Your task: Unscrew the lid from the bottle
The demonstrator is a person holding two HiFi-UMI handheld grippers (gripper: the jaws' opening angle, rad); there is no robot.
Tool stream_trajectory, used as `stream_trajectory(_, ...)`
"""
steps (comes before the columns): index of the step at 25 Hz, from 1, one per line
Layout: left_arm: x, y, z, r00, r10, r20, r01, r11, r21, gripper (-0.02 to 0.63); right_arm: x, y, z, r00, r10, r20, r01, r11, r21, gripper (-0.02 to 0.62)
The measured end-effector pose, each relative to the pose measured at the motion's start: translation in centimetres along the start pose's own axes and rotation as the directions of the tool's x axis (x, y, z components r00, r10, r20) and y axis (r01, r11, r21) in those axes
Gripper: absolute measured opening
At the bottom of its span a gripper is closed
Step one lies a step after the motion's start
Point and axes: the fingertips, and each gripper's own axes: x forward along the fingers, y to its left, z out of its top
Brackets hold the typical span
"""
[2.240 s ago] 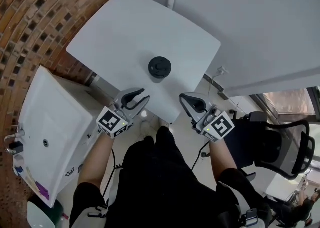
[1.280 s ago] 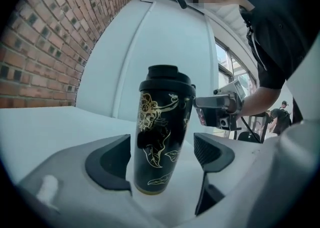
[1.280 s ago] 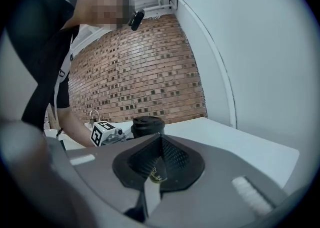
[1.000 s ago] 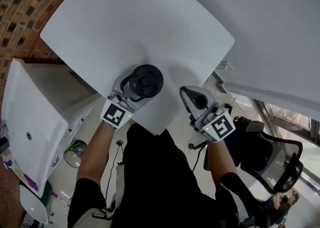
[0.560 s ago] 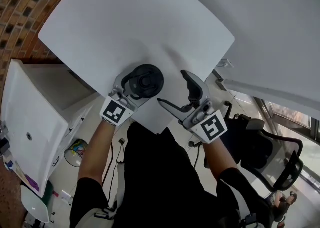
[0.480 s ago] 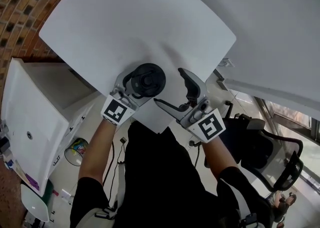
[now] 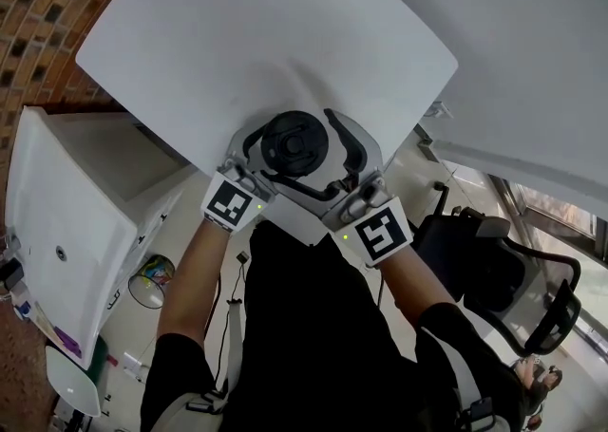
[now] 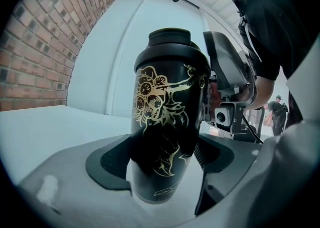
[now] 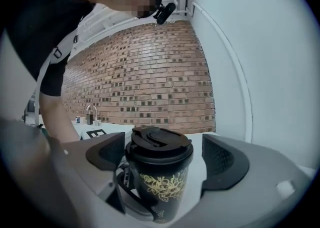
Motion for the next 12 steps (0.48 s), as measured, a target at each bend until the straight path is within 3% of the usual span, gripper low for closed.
stream_trajectory(6,0.0,0.0,-0.1,1.0,0.004,0.0,-0.004,1.0,-0.004,0.398,1.3,0.0,-0.2,0.995,-0.098,0.007,0.098,0.995,-0.014,0.465)
stream_trajectory(12,0.2,-0.1,-0.2,1.0,-0.013,0.006,0.013,1.0,0.013,0.397,1.7,0.1,-0.9,0.994,-0.106,-0.015,0.106,0.994,-0.017,0.451)
